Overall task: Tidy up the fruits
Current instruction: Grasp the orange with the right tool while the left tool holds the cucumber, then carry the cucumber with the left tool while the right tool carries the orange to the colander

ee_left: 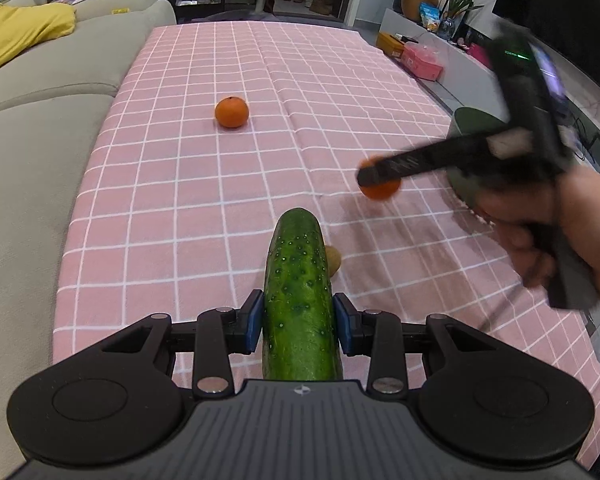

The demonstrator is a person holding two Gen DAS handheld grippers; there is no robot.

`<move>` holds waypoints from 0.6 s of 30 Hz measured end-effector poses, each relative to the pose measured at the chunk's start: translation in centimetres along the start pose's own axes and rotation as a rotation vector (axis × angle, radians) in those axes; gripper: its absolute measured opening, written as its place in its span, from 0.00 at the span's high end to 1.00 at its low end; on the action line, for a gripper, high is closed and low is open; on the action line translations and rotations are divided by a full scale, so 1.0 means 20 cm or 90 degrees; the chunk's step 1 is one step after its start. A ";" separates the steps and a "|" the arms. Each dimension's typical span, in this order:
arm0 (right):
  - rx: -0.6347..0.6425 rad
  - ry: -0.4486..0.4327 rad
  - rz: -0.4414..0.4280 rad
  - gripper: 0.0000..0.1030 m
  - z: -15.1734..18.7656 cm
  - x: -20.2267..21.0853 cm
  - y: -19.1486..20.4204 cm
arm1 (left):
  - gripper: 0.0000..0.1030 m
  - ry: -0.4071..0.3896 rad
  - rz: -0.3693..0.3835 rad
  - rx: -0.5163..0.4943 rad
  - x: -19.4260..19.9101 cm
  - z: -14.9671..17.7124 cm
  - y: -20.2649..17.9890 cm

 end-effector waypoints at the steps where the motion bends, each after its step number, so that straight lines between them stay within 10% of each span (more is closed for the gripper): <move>1: -0.004 -0.001 -0.009 0.62 0.02 0.04 0.00 | 0.60 -0.001 -0.001 -0.001 0.00 -0.01 -0.01; 18: -0.061 -0.115 -0.075 0.62 0.13 0.70 -0.28 | 0.60 -0.014 -0.016 -0.032 0.05 -0.14 -0.34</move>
Point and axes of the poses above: each gripper's, at about its wrist camera, not at the fingertips, and x roughly against the way its jaws point, y to its left, z to its underside, the point moved 4 cm from there along -x, roughly the way its jaws point, and after that the axes turned 12 degrees about -z, right-handed, at the moved point
